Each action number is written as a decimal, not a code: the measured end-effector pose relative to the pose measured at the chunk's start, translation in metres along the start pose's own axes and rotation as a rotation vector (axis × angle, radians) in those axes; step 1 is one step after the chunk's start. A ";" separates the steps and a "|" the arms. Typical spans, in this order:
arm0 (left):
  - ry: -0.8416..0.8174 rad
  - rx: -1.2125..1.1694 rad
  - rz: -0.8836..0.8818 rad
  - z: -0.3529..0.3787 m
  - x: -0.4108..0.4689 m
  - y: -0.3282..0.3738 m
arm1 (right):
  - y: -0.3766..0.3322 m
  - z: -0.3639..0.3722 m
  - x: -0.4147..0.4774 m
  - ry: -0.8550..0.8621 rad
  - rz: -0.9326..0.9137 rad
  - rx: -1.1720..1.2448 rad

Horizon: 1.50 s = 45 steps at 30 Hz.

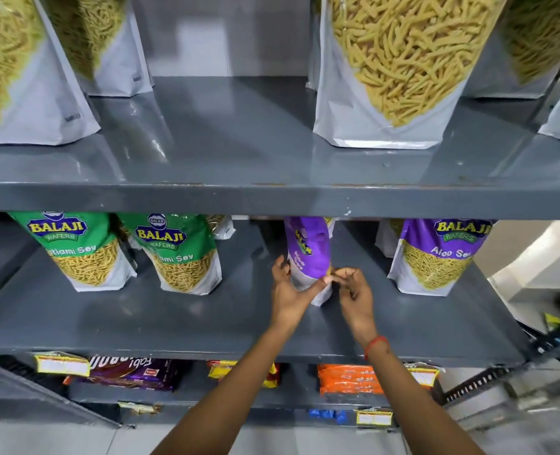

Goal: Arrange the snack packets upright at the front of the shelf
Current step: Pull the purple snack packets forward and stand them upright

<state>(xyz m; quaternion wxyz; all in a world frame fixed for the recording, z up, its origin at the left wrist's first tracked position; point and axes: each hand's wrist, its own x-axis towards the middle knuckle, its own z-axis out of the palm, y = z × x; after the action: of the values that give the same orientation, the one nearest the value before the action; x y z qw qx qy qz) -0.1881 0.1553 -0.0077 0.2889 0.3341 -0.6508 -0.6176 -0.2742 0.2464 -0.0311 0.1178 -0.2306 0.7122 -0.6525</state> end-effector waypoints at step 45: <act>-0.230 0.329 0.072 0.185 -0.012 -0.005 | 0.017 -0.201 0.060 0.207 0.226 -0.192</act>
<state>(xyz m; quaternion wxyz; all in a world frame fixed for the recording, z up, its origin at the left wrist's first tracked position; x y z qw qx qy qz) -0.3262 0.2771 -0.0255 0.1759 0.2804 -0.7831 -0.5265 -0.4233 0.3942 -0.0151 0.0940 -0.0907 0.8008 -0.5845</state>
